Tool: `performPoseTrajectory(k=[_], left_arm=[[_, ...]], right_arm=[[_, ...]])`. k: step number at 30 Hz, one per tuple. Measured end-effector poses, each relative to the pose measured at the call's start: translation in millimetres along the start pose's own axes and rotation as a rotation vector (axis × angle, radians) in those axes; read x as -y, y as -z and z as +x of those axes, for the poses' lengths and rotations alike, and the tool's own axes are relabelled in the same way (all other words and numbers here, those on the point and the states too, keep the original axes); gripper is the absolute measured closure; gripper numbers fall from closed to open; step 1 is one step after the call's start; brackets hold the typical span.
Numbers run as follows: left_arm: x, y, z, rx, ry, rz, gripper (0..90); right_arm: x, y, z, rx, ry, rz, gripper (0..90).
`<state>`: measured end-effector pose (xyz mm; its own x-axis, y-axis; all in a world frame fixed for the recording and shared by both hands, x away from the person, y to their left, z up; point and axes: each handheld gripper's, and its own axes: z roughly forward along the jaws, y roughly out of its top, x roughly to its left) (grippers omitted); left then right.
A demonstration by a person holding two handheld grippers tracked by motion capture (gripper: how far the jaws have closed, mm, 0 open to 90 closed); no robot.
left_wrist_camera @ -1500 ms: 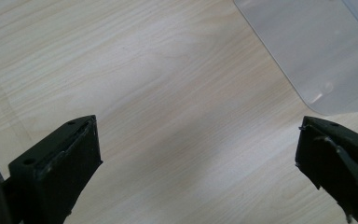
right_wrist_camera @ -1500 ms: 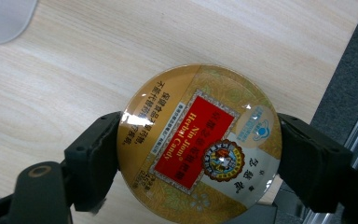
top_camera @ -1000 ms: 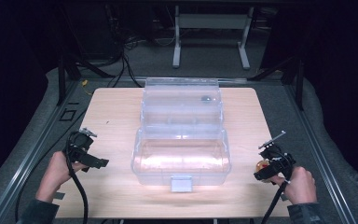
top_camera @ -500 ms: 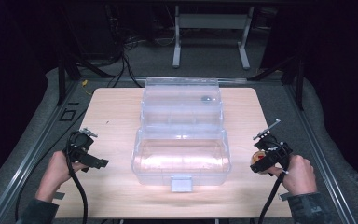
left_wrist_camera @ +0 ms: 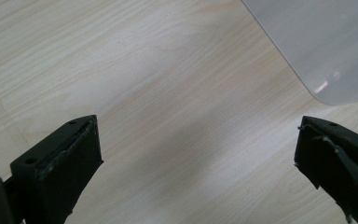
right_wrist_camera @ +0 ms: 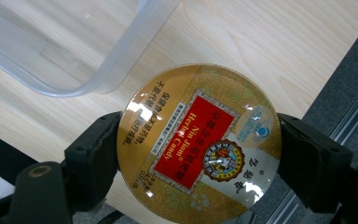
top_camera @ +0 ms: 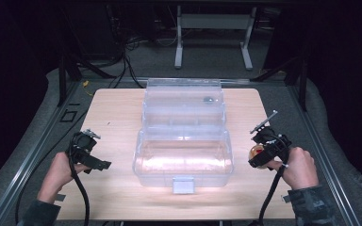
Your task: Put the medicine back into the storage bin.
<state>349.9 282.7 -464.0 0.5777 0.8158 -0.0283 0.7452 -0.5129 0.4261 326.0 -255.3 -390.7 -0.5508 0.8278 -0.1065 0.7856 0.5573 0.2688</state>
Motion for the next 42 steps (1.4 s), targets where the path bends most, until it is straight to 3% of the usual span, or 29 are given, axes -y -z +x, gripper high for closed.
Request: performPoseTrajectory(k=[8, 9, 10, 12, 24, 25, 26, 29, 32, 42], left_arm=[[-0.1, 1.1, 0.0, -0.004, -0.003, 0.002, 0.5], [0.0, 1.1, 0.2, -0.002, -0.003, 0.001, 0.5], [0.1, 0.8, 0.3, -0.001, -0.002, 0.004, 0.6], [0.4, 0.1, 0.2, 0.000, -0.003, 0.005, 0.6], [-1.0, -0.2, -1.5, 0.000, -0.011, 0.007, 0.7], [-1.2, -0.3, -1.9, -0.002, -0.010, 0.006, 0.7], [-1.5, -0.2, -1.8, -0.001, -0.012, 0.007, 0.7], [-2.0, 0.3, -2.3, 0.004, -0.019, 0.005, 0.7], [-1.8, 0.6, -2.7, 0.002, -0.020, 0.004, 0.7], [1.6, -3.2, -3.1, 0.000, -0.021, 0.009, 0.7]], right_arm=[[-15.8, 3.2, 11.1, -0.011, 0.040, -0.002, 19.9], [-18.0, 4.2, 13.5, 0.019, 0.048, 0.010, 19.8], [-19.8, 4.6, 15.0, 0.018, 0.053, 0.010, 19.8], [-23.0, 3.6, 16.6, -0.025, 0.061, -0.009, 19.8], [-46.3, -4.5, 39.0, -0.050, 0.127, -0.003, 19.8], [-47.8, -5.5, 40.2, -0.046, 0.134, -0.002, 19.8], [-50.2, -5.2, 42.8, -0.012, 0.144, 0.018, 19.8], [-55.0, -11.5, 46.9, -0.077, 0.141, -0.017, 19.8], [-60.4, -15.1, 52.4, -0.061, 0.155, -0.007, 19.8], [-71.2, -34.8, 67.5, -0.103, 0.178, 0.000, 19.8]])
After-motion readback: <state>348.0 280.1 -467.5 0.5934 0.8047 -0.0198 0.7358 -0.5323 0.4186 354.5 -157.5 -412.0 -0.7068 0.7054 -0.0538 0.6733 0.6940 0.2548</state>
